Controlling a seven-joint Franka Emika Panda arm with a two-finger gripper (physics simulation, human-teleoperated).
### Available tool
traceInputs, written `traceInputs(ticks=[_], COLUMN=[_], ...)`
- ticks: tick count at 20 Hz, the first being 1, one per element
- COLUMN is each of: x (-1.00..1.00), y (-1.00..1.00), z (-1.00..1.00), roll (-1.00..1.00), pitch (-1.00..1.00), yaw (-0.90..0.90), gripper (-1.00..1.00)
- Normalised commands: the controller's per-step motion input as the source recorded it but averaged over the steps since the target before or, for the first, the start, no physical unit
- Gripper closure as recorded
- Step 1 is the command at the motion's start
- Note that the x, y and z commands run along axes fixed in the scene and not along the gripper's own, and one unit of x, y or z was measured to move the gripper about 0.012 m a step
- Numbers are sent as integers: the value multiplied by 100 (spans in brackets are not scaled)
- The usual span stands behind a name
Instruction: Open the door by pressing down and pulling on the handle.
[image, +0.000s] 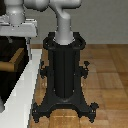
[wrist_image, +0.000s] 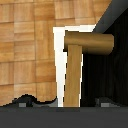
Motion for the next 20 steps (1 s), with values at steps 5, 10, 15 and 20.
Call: traceInputs(ticks=[5,10,15,20], x=[0,40,0,0], y=[0,0,0,0], z=[0,0,0,0], roll=[0,0,0,0], pitch=[0,0,0,0], yaw=[0,0,0,0], gripper=[-100,-100,-100,-100])
